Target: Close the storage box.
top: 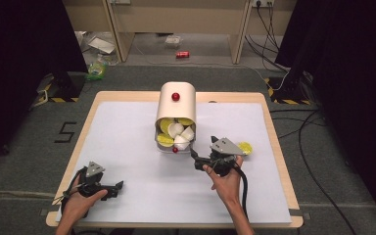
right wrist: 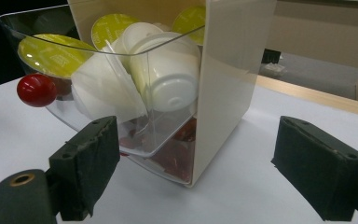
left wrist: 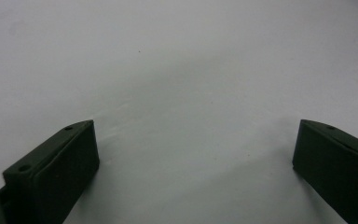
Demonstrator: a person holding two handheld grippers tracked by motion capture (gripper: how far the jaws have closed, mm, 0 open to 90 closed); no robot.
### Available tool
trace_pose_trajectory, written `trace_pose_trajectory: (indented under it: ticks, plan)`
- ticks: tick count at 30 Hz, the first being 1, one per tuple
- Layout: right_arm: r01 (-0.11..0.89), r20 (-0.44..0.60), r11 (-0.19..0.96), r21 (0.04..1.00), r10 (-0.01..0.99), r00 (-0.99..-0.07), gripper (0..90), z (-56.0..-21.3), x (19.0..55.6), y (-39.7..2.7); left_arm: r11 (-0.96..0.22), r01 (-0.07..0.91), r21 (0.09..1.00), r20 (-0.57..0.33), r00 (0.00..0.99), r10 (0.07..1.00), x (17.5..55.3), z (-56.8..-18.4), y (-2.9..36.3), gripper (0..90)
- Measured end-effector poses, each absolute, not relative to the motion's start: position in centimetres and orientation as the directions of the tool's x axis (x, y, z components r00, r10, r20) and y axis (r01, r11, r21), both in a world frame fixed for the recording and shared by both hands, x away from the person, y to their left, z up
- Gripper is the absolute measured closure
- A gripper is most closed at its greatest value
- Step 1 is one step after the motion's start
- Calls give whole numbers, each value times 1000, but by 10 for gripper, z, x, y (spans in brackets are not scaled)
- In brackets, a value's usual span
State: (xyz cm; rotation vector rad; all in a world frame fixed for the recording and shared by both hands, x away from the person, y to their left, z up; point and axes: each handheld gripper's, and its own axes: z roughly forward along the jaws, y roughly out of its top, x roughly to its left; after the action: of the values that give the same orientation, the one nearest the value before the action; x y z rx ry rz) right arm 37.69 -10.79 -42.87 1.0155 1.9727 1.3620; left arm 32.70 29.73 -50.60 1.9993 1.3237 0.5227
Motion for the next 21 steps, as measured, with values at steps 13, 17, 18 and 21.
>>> trace_pose_trajectory:
  ticks: [13, 17, 18, 21]
  plan:
    - [275, -14, 200, 940, 831, -556, 147, -429, 389, -106, -257, 644, 720, -34, 403, 914, 327, -506, 297, 0]
    - [276, -12, 197, 941, 833, -554, 147, -430, 393, -106, -258, 644, 721, -33, 403, 915, 327, -506, 297, 0]
    - [279, -8, 193, 941, 835, -551, 147, -430, 393, -105, -258, 644, 721, -33, 403, 914, 327, -506, 297, 0]
    - [270, -28, 210, 940, 835, -550, 148, -429, 396, -104, -258, 644, 720, -33, 403, 914, 327, -506, 297, 0]
